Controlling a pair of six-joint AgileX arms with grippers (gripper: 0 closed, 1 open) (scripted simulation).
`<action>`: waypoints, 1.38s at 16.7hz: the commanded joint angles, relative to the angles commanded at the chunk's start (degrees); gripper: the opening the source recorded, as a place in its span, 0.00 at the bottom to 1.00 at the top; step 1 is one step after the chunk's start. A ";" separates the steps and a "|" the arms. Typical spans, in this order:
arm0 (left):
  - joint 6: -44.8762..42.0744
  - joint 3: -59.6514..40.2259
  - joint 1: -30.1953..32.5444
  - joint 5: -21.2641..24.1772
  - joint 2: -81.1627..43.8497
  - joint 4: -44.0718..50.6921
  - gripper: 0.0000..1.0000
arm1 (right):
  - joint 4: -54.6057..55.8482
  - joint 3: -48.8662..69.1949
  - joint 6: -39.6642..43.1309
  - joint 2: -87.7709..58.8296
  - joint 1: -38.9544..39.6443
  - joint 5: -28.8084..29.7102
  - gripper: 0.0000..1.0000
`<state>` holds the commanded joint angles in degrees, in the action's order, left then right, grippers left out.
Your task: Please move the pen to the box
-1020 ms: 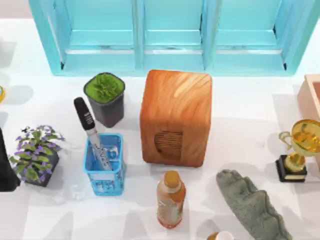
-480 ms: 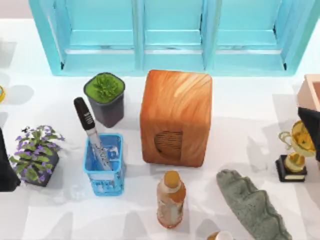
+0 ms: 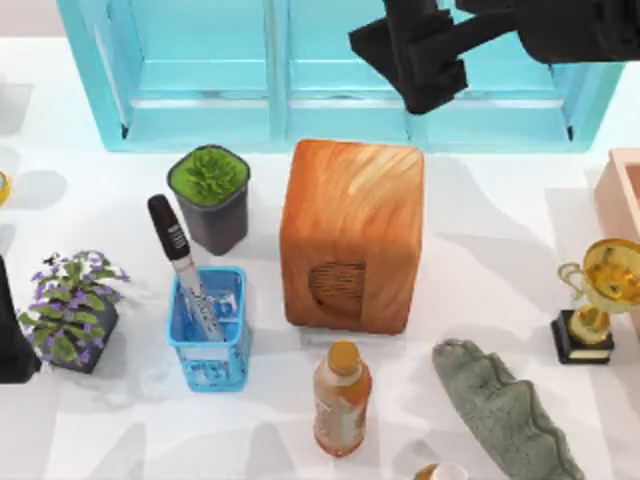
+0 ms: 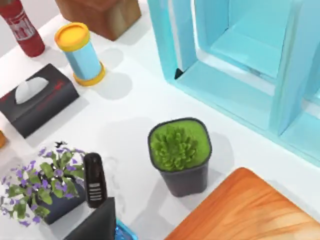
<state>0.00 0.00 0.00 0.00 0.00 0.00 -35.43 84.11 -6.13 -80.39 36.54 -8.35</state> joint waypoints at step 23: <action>0.00 0.00 0.00 0.00 0.00 0.00 1.00 | -11.71 26.40 -4.34 -47.66 17.81 1.07 1.00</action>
<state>0.00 0.00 0.00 0.00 0.00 0.00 -47.14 110.51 -10.47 -128.05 54.35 -7.28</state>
